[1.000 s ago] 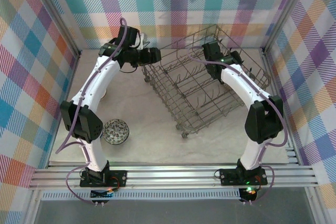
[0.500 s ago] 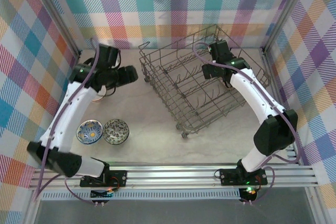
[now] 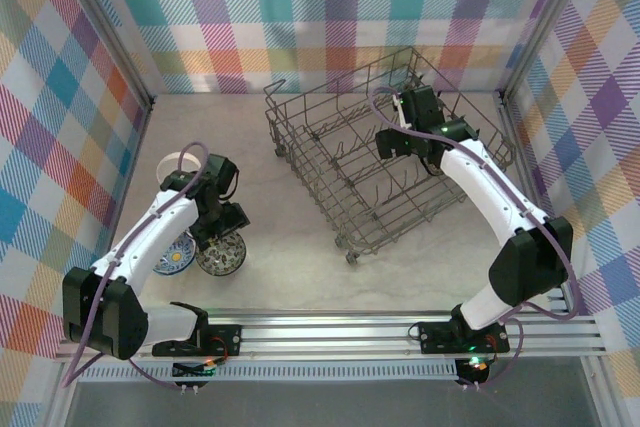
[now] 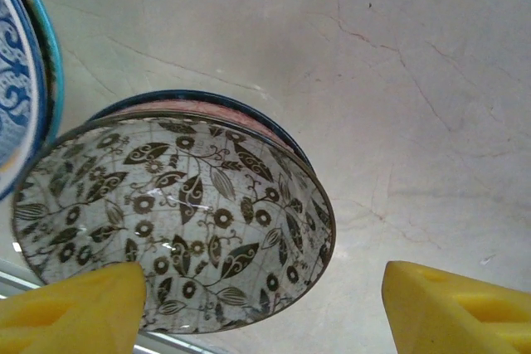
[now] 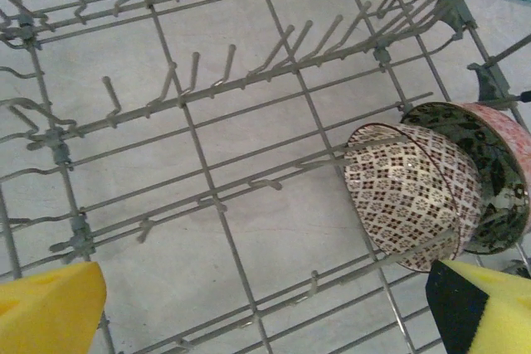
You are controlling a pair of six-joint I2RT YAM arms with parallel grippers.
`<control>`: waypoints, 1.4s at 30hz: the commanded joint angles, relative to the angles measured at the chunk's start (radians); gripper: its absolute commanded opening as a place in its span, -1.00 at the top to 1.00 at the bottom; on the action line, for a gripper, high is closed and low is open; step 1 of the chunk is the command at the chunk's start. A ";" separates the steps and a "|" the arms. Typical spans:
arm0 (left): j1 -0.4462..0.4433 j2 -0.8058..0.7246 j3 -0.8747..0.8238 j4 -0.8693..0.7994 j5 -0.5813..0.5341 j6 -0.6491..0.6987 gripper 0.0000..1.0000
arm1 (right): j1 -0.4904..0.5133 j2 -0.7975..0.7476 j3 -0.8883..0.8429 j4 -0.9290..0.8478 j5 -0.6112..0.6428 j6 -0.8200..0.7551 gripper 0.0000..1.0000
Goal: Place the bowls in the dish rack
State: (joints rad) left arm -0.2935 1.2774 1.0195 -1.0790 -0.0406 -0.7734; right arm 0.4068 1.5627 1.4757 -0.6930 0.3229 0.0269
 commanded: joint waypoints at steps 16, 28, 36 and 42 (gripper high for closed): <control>0.068 0.060 -0.098 0.256 0.075 -0.211 -0.16 | 0.028 0.029 -0.023 0.035 0.005 0.000 -0.99; 0.068 0.066 -0.149 0.295 0.094 -0.208 0.38 | 0.028 0.040 -0.030 0.044 -0.005 -0.015 -0.99; 0.068 0.044 -0.158 0.295 0.105 -0.206 0.67 | 0.029 0.042 -0.035 0.052 -0.012 -0.011 -0.99; 0.068 0.020 -0.138 0.274 0.111 -0.196 0.75 | 0.029 0.042 -0.036 0.056 -0.013 -0.014 -0.99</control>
State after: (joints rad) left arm -0.2386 1.3151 0.8726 -0.8097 0.0704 -0.9802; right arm 0.4316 1.5955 1.4509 -0.6659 0.3202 0.0208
